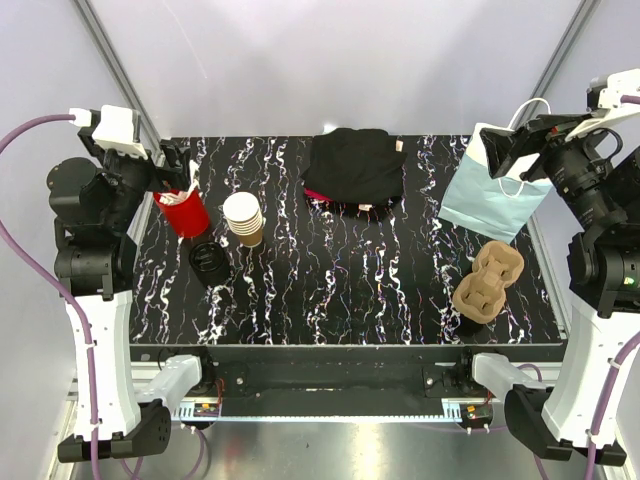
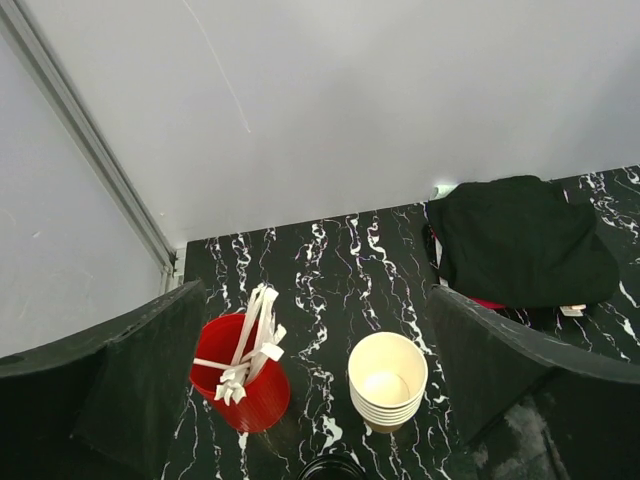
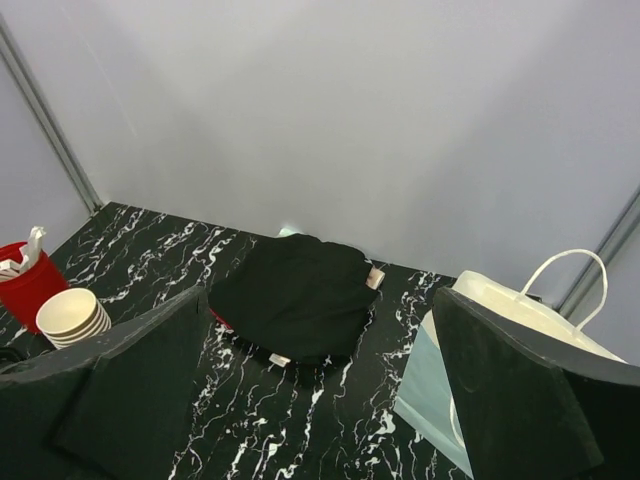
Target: Pack the takeout coffee
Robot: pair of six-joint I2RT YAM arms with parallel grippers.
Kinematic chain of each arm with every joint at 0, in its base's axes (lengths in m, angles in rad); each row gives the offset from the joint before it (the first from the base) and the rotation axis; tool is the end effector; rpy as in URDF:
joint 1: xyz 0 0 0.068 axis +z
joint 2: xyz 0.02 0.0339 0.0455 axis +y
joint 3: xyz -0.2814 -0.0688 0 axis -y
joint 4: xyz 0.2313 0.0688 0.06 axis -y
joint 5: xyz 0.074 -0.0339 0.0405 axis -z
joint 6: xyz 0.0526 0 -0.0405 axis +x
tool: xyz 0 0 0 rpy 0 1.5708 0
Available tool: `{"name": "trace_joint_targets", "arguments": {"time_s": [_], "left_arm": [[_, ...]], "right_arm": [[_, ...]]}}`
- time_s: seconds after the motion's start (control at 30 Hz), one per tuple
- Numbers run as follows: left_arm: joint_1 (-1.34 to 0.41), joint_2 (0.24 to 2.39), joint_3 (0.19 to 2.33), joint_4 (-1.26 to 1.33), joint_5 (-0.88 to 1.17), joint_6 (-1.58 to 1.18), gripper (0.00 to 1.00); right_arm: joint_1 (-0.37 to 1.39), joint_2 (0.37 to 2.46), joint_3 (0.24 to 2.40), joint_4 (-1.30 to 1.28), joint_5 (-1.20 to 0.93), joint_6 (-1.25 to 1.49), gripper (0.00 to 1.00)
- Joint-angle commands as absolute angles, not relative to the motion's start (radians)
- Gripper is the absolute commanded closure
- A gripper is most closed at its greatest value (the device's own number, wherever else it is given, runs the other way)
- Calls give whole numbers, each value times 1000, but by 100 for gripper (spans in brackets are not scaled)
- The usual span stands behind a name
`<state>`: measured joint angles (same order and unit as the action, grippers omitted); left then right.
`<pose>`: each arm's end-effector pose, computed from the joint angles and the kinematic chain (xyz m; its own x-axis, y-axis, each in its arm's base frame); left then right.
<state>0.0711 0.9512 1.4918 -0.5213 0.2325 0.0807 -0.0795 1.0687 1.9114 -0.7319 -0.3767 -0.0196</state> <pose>0.1497 -0.0015 0.5155 0.0321 0.0809 -0.9962 0.1586 0.9837 0.0850 0.1170 0.0101 0.5863 0.1159 -0.0275 -0.9929 -0.2884 0.9556 -0.0601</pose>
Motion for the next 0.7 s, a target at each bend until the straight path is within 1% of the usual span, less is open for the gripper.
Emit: {"name": "trace_joint_targets", "arguments": {"time_s": [0.0, 0.5, 0.67], "left_arm": [[72, 954, 1523, -469, 258, 64, 1], [72, 939, 1483, -468, 313, 60, 1], [72, 928, 1437, -463, 354, 107, 1]], "right_arm": [[-81, 1078, 1922, -701, -433, -6, 0], [-81, 1097, 1911, -701, -477, -47, 0], [-81, 1109, 1856, -646, -355, -32, 0]]}}
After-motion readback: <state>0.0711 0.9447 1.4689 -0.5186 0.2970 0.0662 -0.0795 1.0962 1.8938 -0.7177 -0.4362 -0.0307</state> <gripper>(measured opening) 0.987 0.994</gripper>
